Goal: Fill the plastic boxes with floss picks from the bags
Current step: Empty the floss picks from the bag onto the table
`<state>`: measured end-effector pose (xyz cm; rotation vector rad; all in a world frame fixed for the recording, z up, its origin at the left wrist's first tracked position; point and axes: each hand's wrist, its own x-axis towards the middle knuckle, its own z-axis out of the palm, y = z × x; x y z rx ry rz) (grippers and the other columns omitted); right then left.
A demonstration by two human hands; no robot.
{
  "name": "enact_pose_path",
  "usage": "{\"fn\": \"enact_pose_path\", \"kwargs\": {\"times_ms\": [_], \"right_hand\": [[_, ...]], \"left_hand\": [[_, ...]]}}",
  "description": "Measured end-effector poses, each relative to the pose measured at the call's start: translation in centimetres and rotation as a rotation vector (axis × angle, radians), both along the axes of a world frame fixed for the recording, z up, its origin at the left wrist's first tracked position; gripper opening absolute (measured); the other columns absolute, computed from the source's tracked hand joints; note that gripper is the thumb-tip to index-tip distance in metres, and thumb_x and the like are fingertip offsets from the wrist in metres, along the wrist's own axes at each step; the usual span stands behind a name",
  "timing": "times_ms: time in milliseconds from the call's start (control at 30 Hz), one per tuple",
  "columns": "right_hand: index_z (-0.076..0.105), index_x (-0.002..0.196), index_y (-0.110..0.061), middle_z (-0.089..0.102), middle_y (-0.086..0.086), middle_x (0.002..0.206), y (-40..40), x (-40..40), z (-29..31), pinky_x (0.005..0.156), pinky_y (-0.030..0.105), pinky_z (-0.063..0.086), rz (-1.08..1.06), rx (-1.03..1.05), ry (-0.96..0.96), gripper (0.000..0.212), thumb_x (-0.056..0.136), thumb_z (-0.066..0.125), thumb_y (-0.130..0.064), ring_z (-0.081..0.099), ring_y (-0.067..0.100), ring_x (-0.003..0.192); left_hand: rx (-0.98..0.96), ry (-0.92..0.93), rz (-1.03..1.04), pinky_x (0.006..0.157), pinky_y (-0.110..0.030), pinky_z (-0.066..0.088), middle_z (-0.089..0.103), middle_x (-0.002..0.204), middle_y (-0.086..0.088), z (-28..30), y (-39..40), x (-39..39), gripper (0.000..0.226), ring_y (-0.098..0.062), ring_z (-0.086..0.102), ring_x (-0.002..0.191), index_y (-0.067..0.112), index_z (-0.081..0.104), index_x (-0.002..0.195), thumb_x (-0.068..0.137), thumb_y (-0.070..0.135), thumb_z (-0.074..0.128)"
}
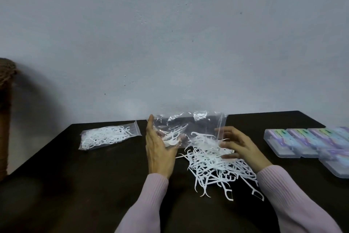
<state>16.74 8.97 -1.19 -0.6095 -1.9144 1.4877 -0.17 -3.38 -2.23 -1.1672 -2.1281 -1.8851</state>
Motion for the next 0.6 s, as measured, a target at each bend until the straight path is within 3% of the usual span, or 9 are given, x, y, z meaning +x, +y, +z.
{"fn": "enact_pose_path", "kwargs": {"times_ms": [167,267,367,467,600], "right_hand": [[0.057,0.112,-0.033,0.048,0.004,0.12,0.23,-0.6,-0.72,0.062,0.021,0.053,0.026,-0.013,-0.093,0.034,0.094,0.043,-0.008,0.056,0.021,0.098],[0.06,0.106,-0.036,0.051,0.002,0.117,0.3,-0.59,-0.85,0.058,0.02,0.048,0.022,-0.02,-0.119,0.045,0.092,0.035,-0.002,0.052,0.02,0.085],[0.062,0.098,-0.034,0.056,-0.009,0.109,0.03,-0.29,-0.98,0.071,0.019,0.043,0.037,0.142,-0.216,0.031,0.094,0.043,-0.01,0.053,0.01,0.086],[0.066,0.092,-0.031,0.058,-0.011,0.107,-0.17,-0.23,-1.1,0.08,0.02,0.044,0.022,0.268,-0.259,0.018,0.088,0.057,-0.016,0.055,0.015,0.096],[0.067,0.09,-0.03,0.055,-0.01,0.107,-0.12,-0.3,-1.04,0.07,0.018,0.04,-0.015,0.349,-0.3,0.008,0.085,0.062,-0.026,0.049,0.008,0.076]], "left_hand": [[0.017,0.012,-0.043,0.111,-0.034,0.021,0.012,0.146,0.021,0.08,-0.03,0.19,0.106,-0.002,0.016,0.131,0.048,0.002,0.14,0.055,0.067,0.064],[0.012,0.03,-0.074,0.109,-0.032,0.018,0.014,0.151,0.013,0.39,-0.14,0.66,0.101,-0.001,0.015,0.13,0.05,0.004,0.137,0.057,0.067,0.062],[-0.011,0.074,-0.068,0.112,-0.038,0.022,0.019,0.154,0.002,0.32,-0.15,0.67,0.098,-0.003,0.019,0.13,0.053,0.003,0.135,0.059,0.068,0.061],[-0.01,0.084,-0.068,0.114,-0.044,0.024,0.018,0.151,0.009,0.28,-0.13,0.59,0.096,-0.004,0.019,0.131,0.056,0.0,0.134,0.06,0.068,0.06],[0.011,0.079,-0.029,0.115,-0.048,0.022,0.014,0.145,0.019,0.49,-0.18,0.37,0.098,-0.001,0.015,0.132,0.045,0.007,0.14,0.059,0.07,0.056]]}}
